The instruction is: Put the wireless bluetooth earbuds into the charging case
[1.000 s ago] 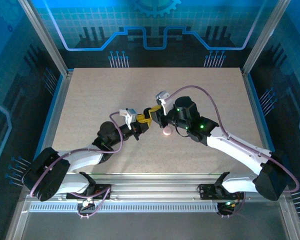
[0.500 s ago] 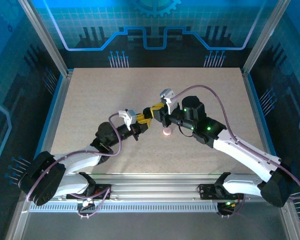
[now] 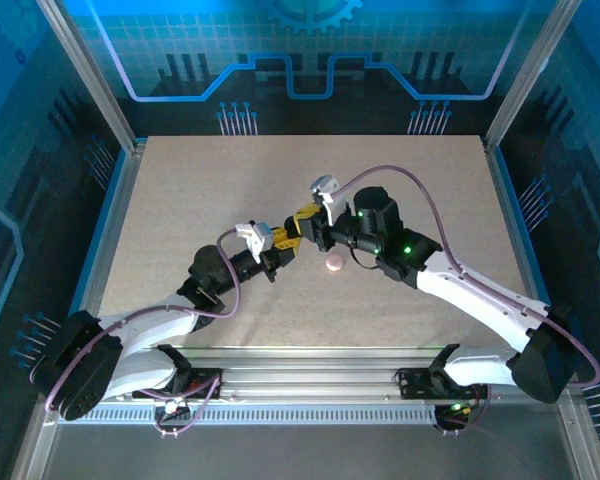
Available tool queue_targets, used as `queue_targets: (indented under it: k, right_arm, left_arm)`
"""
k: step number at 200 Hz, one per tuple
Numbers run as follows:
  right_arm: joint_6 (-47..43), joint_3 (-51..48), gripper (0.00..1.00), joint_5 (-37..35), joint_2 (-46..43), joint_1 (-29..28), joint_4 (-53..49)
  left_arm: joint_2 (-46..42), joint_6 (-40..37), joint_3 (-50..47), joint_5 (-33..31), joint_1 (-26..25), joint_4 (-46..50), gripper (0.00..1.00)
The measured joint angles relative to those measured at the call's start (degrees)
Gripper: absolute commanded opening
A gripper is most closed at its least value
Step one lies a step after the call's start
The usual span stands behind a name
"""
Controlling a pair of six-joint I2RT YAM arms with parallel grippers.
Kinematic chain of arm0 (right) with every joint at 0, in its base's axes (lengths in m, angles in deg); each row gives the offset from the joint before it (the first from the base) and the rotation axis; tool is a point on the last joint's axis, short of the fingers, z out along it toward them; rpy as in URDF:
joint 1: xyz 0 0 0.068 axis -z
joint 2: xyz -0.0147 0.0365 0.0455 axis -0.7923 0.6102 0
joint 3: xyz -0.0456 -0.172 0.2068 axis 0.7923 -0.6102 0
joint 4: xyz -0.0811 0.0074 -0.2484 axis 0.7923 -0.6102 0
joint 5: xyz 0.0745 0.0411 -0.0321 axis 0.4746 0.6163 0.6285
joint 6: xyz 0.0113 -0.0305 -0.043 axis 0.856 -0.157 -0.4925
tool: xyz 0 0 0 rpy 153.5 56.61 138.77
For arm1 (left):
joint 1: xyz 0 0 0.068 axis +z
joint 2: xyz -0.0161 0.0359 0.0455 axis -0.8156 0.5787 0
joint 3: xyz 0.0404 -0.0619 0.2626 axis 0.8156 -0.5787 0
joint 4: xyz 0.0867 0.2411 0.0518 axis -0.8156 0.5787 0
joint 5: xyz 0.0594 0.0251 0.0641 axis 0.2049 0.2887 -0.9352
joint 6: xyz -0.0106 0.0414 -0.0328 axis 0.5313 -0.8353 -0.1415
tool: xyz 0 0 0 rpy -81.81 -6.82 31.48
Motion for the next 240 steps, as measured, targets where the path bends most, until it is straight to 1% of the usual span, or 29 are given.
queue_targets:
  k: [138,197,228,240]
  right_arm:
    - [-2.36,0.13,0.17,0.81,0.22,-0.11,-1.64]
    - [-4.94,0.55,0.17,0.33,0.90,-1.22,-2.91]
    - [-6.01,0.79,0.18,-0.83,0.90,-1.73,-3.54]
    - [-6.21,1.01,0.20,-1.20,0.92,-1.95,-3.98]
  left_arm:
    - [0.50,0.02,0.00,-0.66,0.00,0.39,0.12]
    - [0.50,0.02,0.00,-0.90,-0.04,0.76,0.12]
    - [0.50,0.02,0.00,-0.90,-0.04,0.92,0.12]
    - [0.50,0.02,0.00,-0.90,-0.04,1.03,0.12]
